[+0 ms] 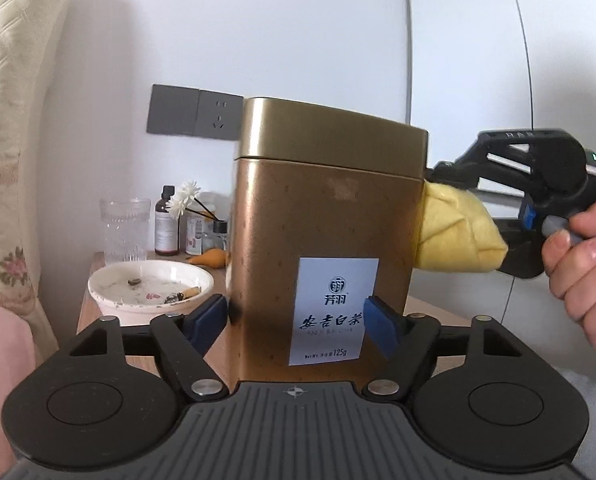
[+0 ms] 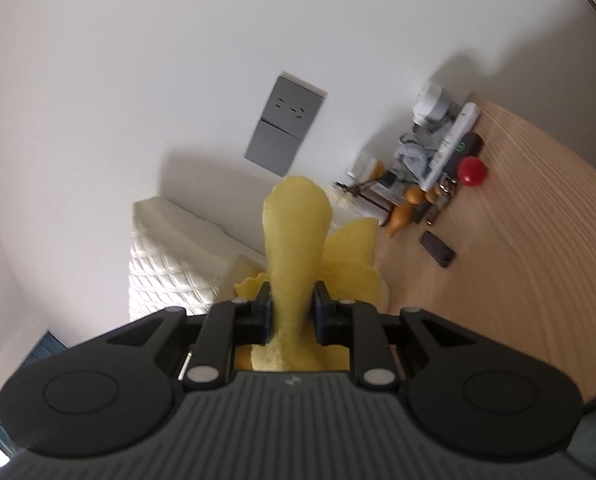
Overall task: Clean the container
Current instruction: 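Wipe the tin's side with the right gripper's cloth while the left holds the tin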
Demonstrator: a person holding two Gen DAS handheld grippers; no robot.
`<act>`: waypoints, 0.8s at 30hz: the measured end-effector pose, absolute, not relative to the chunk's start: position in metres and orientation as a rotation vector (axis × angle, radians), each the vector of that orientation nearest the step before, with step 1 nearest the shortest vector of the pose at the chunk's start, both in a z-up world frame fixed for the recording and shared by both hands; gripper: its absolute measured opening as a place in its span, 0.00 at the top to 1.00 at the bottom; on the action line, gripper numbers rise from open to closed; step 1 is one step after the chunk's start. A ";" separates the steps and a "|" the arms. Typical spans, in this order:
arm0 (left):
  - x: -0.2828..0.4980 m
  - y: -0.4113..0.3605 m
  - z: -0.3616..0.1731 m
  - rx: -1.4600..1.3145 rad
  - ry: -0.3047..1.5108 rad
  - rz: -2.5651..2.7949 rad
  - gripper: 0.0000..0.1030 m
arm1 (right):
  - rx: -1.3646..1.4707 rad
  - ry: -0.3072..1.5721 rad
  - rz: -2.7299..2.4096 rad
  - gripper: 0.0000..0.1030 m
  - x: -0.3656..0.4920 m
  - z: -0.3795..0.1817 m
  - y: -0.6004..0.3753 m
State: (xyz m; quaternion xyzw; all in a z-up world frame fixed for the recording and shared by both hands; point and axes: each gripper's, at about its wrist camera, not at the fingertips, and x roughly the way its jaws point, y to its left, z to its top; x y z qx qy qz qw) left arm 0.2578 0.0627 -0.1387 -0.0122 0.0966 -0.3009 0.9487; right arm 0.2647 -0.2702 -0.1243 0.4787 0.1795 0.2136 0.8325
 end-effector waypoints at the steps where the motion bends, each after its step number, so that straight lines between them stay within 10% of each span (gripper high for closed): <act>1: 0.258 0.064 -0.138 -0.037 0.198 -0.614 0.27 | 1.016 0.382 0.445 0.79 0.263 -0.127 -0.269; 24: 0.257 0.062 -0.142 -0.020 0.179 -0.611 0.28 | 1.118 0.403 0.395 0.79 0.246 -0.143 -0.264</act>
